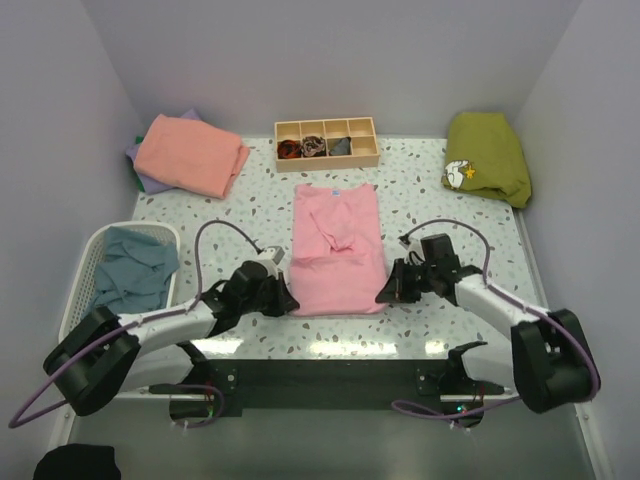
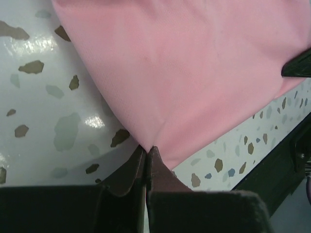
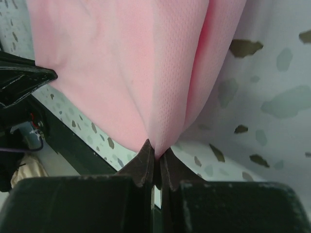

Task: Fold and stack the t-shirts
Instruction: Grab one side of the 2/3 rectangular tshirt with both arms, then fold the long partially folded tshirt into a neat square

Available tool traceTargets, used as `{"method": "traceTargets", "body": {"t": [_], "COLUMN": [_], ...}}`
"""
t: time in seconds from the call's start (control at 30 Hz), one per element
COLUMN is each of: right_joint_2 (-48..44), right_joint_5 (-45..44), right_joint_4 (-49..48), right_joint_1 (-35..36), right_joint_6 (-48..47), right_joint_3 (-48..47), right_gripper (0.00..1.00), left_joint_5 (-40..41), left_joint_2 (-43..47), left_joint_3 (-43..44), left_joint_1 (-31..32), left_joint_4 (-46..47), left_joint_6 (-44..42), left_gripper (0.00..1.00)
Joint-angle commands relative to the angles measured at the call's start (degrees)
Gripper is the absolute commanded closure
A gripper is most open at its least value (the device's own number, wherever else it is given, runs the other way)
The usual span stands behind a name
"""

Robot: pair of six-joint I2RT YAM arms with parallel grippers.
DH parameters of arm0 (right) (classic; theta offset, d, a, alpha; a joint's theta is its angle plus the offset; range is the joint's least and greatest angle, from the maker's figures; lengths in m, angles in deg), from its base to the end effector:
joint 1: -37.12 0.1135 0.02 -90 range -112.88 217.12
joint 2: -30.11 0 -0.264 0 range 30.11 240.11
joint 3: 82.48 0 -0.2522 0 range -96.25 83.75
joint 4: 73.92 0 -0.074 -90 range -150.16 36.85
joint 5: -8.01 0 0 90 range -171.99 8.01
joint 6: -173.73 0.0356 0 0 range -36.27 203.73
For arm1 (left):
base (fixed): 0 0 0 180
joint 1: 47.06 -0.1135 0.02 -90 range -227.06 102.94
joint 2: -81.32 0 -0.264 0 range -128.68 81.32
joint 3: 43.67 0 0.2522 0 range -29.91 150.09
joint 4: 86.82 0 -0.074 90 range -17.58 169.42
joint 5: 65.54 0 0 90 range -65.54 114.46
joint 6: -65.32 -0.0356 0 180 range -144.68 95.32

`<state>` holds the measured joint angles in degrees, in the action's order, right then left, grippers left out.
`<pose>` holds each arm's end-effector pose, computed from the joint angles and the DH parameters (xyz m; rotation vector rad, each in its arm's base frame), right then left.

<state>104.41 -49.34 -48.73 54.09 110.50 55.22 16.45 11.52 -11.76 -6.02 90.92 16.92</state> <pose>0.2036 0.0822 0.1466 -0.0013 2.6531 1.0084 0.1562 -0.1425 0.1359 0.0673 2.4334 -0.8745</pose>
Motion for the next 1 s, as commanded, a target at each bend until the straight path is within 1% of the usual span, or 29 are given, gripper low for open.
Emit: {"method": "traceTargets", "body": {"t": [0.0,0.1,0.13,0.2,0.27,0.33,0.37,0.4,0.47,0.5,0.53,0.67,0.8,0.83,0.87,0.93,0.97], "right_joint_2": [-12.2,-19.0,-20.4,-23.4,-23.7,-21.8,-20.8,-19.6,-15.9,-14.5,-11.9,-4.4,4.3,6.1,9.9,13.5,17.4], "right_joint_5": [0.8,1.3,1.1,0.7,0.1,-0.6,-0.7,-1.0,-2.7,-3.2,-3.7,-7.1,-9.3,-9.4,-9.4,-9.4,-9.3], "right_joint_4": [7.6,10.8,11.5,12.6,13.2,13.4,13.9,14.0,14.6,14.5,14.5,15.3,15.6,15.9,15.8,16.4,16.3], "right_joint_1": [0.3,0.3,0.3,0.3,0.3,0.3,0.3,0.3,0.3,0.3,0.3,0.3,0.1,0.0,0.0,-0.5,-0.8], "right_joint_6": [0.4,2.0,2.6,3.1,3.5,2.9,2.3,1.8,0.5,0.2,-0.6,-2.3,-4.3,-4.8,-5.1,-5.9,-6.1], "right_joint_3": [3.6,3.9,3.8,2.8,0.0,-2.2,-4.8,-6.2,-10.3,-11.8,-13.3,-23.1,-30.7,-33.7,-35.3,-39.9,-41.4], "right_gripper": [1.0,1.0,1.0,1.0,1.0,0.99,0.98,0.98,0.98,0.98,0.98,0.96,0.93,0.93,0.93,0.93,0.93], "left_joint_5": [1.6,3.2,3.7,5.4,6.8,7.8,9.5,10.5,11.9,13.6,14.5,17.0,13.6,12.9,11.5,11.0,10.2], "left_joint_2": [8.3,14.3,15.6,19.0,20.1,18.2,17.2,15.8,11.3,9.7,6.5,-0.6,-8.1,-9.2,-10.5,-14.3,-15.8], "left_joint_3": [-3.1,-3.1,-2.5,-0.2,2.0,6.4,7.9,11.3,14.7,18.3,20.2,29.5,34.7,35.7,37.6,39.4,41.7], "left_joint_1": [2.0,3.7,4.0,4.2,4.2,4.2,4.2,4.2,4.2,4.1,4.1,2.6,-3.1,-5.6,-6.7,-8.9,-9.6], "left_joint_4": [-6.9,-11.1,-14.7,-16.9,-19.3,-21.2,-21.4,-21.7,-22.8,-23.1,-24.0,-24.3,-23.0,-22.6,-22.1,-20.7,-20.5], "left_joint_6": [4.5,6.5,6.8,7.1,6.9,5.9,4.9,4.4,3.0,2.6,2.3,-0.5,-2.7,-3.0,-3.9,-5.0,-5.5], "left_gripper": [1.0,1.0,1.0,1.0,1.0,1.0,1.0,1.0,1.0,1.0,1.0,1.0,1.0,1.0,1.0,1.0,1.0]}}
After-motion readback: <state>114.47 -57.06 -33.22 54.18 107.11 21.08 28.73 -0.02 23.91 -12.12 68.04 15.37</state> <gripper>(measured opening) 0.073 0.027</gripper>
